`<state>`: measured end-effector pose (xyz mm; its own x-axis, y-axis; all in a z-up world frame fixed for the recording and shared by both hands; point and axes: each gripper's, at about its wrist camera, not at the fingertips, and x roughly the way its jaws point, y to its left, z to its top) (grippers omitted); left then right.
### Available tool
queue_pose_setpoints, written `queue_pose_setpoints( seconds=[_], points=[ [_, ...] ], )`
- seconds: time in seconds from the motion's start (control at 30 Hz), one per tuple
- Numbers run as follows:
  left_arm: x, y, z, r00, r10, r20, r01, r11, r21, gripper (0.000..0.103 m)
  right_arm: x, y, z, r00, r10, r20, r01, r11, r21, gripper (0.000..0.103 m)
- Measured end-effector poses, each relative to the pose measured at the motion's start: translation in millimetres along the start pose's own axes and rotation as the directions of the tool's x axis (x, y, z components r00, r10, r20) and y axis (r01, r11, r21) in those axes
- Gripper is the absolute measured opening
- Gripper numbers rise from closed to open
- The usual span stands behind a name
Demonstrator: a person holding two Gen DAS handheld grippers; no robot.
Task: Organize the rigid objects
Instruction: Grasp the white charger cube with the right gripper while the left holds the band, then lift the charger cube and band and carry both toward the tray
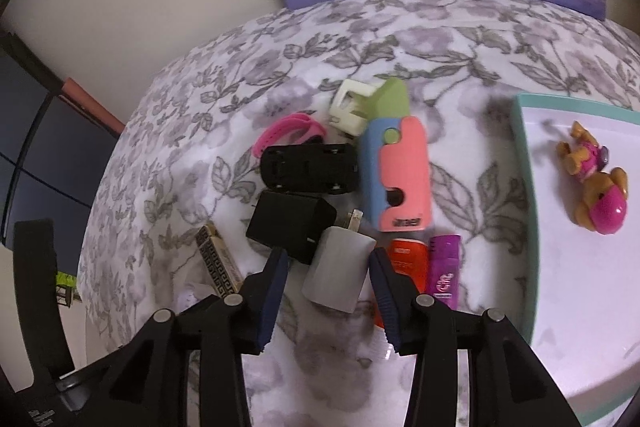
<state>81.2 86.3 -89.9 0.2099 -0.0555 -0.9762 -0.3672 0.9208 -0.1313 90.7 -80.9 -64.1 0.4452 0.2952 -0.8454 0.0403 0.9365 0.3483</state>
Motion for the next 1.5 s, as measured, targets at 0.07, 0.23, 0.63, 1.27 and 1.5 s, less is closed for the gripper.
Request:
queue_pose_setpoints(
  seconds=[0.07,0.23,0.63,1.27,1.5],
  points=[
    [0,0,1,1.0,0.001,0.003,-0.001,1.0,0.003,0.062,6,2,-1,1.0,-0.019,-0.019,0.019,1.0,-0.006,0.047],
    [1,1,2,1.0,-0.001,0.004,0.001,1.0,0.006,0.062,18,2,-3,0.999,-0.028,-0.04,0.028,1.0,0.001,0.047],
    [3,7,6,1.0,0.006,0.008,-0.006,1.0,-0.013,0.062,26,12,0,0.997,-0.072,-0.042,0.071,0.997,-0.021,0.049],
    [2,23,13,1.0,-0.013,0.009,0.013,0.999,-0.041,0.062,46,30,-8,0.975,-0.223,-0.023,0.217,0.964,-0.154,0.051],
    [1,24,11,0.999,-0.029,0.015,0.03,0.999,-0.043,0.062,41,30,-6,0.977,-0.209,-0.042,0.201,0.968,-0.152,0.048]
  ],
)
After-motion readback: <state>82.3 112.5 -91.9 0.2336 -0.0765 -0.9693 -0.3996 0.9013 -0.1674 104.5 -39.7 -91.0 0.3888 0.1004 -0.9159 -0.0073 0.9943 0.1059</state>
